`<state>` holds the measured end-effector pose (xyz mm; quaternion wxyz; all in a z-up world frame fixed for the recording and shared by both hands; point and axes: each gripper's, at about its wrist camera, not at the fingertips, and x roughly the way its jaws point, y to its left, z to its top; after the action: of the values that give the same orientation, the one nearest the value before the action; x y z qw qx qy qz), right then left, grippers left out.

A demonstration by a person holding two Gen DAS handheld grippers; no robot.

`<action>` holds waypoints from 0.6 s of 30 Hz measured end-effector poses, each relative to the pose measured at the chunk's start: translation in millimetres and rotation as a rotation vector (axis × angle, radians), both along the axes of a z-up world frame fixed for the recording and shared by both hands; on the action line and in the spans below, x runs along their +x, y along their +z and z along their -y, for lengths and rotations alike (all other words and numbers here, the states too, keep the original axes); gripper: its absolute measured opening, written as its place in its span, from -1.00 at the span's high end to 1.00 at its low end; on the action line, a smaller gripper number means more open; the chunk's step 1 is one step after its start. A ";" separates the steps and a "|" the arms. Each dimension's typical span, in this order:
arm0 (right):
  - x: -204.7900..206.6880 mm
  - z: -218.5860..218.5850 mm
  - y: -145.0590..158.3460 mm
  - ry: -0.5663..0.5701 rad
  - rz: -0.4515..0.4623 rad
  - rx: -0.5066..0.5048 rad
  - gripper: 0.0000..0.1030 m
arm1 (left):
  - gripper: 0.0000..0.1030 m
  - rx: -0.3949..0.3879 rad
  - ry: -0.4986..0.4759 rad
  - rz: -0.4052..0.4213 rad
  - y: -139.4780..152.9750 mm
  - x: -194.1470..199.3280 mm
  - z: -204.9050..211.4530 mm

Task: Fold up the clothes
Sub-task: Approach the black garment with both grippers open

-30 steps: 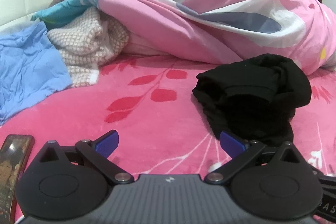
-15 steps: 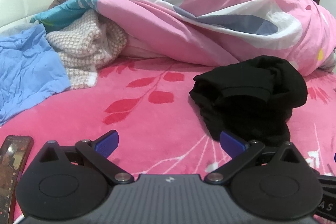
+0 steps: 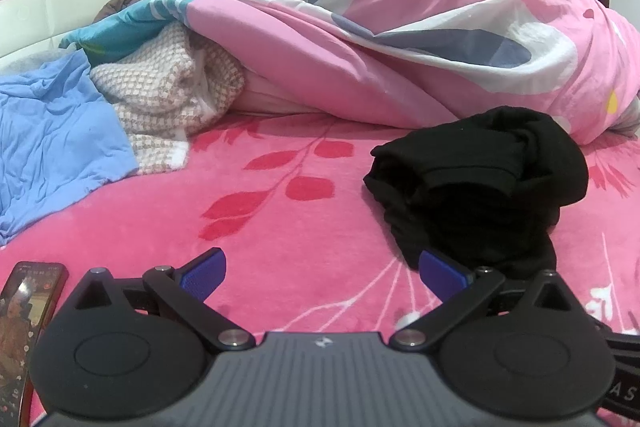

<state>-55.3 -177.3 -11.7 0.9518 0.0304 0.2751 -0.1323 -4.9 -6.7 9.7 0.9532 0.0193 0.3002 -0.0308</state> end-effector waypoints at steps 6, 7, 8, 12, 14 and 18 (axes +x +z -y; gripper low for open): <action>0.5 0.9 1.2 -0.001 0.005 0.002 -0.98 | -1.00 0.003 0.000 0.001 0.3 1.0 0.5; 0.5 0.9 1.1 -0.001 -0.002 0.007 -0.98 | -1.00 0.002 0.000 0.001 0.1 1.1 0.3; 0.7 0.8 1.0 -0.001 -0.009 0.011 -0.98 | -1.00 -0.001 0.001 0.002 -0.1 1.3 0.2; 0.4 1.2 1.3 -0.002 -0.015 0.019 -0.98 | -1.00 -0.019 -0.003 0.005 -0.8 2.1 -1.6; -1.1 3.3 1.5 -0.004 -0.007 0.020 -0.98 | -1.00 -0.039 -0.008 0.006 -0.8 3.3 -3.7; -4.6 10.5 2.5 -0.006 0.021 0.030 -0.98 | -1.00 -0.093 -0.042 0.014 -0.9 7.2 -5.8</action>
<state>-59.9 -187.8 -9.2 0.9537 0.0469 0.2668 -0.1305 2.3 -0.9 8.8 0.9543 -0.0185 0.2911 -0.0647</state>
